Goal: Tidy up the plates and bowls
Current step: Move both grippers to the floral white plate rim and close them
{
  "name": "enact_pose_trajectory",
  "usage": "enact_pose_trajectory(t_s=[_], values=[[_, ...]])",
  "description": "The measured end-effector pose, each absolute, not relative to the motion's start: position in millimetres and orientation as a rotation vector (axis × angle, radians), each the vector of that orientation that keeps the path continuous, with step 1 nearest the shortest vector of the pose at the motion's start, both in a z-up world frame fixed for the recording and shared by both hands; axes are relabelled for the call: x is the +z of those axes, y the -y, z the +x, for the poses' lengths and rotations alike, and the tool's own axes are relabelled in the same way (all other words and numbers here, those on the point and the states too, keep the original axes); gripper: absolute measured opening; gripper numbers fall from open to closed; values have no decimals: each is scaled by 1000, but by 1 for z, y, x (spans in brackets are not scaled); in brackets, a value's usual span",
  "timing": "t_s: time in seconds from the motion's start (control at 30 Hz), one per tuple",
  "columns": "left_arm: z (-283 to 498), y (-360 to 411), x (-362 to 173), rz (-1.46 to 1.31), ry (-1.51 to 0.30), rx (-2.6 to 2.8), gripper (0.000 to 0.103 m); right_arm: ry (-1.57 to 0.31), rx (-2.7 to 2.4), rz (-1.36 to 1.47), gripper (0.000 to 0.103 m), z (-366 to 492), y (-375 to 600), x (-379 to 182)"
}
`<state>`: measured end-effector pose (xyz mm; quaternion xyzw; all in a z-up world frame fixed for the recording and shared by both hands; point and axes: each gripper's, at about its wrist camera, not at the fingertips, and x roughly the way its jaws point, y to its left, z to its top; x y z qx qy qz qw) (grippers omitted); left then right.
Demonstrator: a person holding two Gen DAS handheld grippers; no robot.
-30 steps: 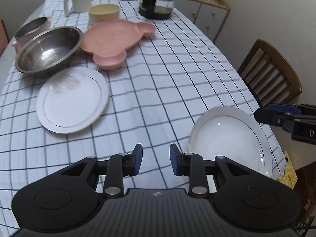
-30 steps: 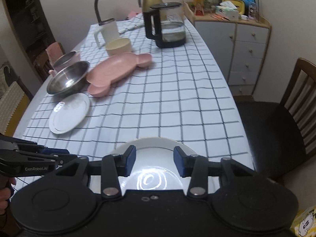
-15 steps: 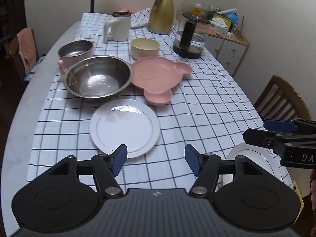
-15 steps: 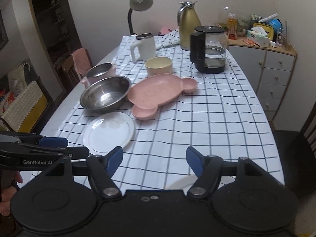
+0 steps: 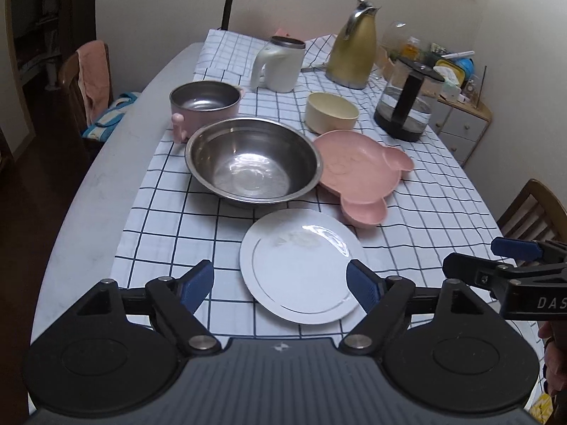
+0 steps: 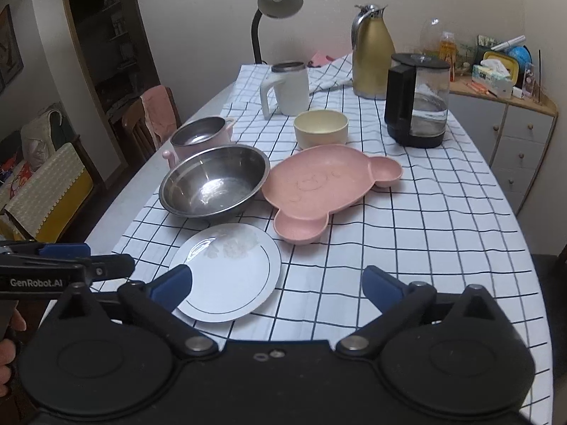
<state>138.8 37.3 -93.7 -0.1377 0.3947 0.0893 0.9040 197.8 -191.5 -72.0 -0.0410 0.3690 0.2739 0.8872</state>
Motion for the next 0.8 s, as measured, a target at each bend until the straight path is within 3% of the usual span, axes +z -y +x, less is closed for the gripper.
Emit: enact_pose_trajectory(t_s=[0.33,0.57,0.63,0.7,0.8], values=[[184,-65,-144,-271,-916,208,82,-874,566,-122,97,250,153,-119],[205,-76,-170,-315,-981,214,81,-975,557,-124,76,277,137,-152],[208,-78,-175,-322,-995,214,77,-994,561,-122,72,281,133,-158],[212,-78,-179,-337,-1012,208,66,-1008,566,-125,66,284,130,-163],[215,-79,-185,-357,-1029,208,63,-1030,576,-117,56,287,127,-168]])
